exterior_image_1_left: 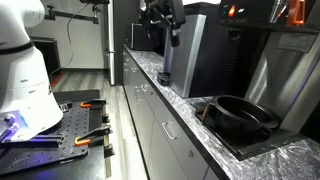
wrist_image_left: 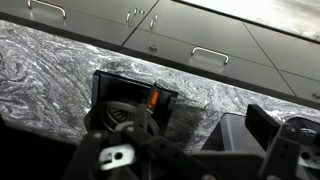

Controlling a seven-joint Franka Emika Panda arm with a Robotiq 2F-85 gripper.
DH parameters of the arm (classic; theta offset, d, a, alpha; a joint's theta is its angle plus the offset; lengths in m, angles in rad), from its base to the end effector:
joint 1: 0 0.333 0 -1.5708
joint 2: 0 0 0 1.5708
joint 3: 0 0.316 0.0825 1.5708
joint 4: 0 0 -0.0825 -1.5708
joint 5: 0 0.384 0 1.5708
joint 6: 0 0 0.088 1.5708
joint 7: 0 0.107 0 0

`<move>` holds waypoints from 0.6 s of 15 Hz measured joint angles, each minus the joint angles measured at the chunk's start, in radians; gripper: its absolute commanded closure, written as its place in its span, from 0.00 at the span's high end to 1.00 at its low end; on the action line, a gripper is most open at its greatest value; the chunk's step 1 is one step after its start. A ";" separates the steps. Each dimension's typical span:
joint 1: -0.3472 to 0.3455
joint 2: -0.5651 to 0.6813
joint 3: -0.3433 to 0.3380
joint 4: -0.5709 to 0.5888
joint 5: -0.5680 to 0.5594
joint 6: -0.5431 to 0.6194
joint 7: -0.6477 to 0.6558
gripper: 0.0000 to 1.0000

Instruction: Open the tap dispenser

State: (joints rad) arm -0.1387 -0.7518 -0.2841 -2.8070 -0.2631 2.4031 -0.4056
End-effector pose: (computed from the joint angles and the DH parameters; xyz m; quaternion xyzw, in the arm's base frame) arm 0.3161 -0.1380 0.4347 0.9812 0.0933 0.1537 0.0699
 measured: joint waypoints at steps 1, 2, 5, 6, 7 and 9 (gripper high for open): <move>0.000 0.002 0.000 -0.005 0.000 -0.001 0.000 1.00; 0.000 0.004 0.000 -0.010 0.000 -0.001 0.000 1.00; 0.002 0.008 0.016 -0.004 0.008 -0.001 0.009 1.00; 0.008 0.008 0.030 -0.002 0.018 -0.001 0.024 1.00; 0.015 0.008 0.050 0.000 0.033 -0.001 0.049 1.00; 0.033 0.008 0.106 0.006 0.069 0.002 0.127 1.00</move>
State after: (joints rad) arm -0.1056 -0.7440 -0.1777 -2.8009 -0.1942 2.4048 -0.2782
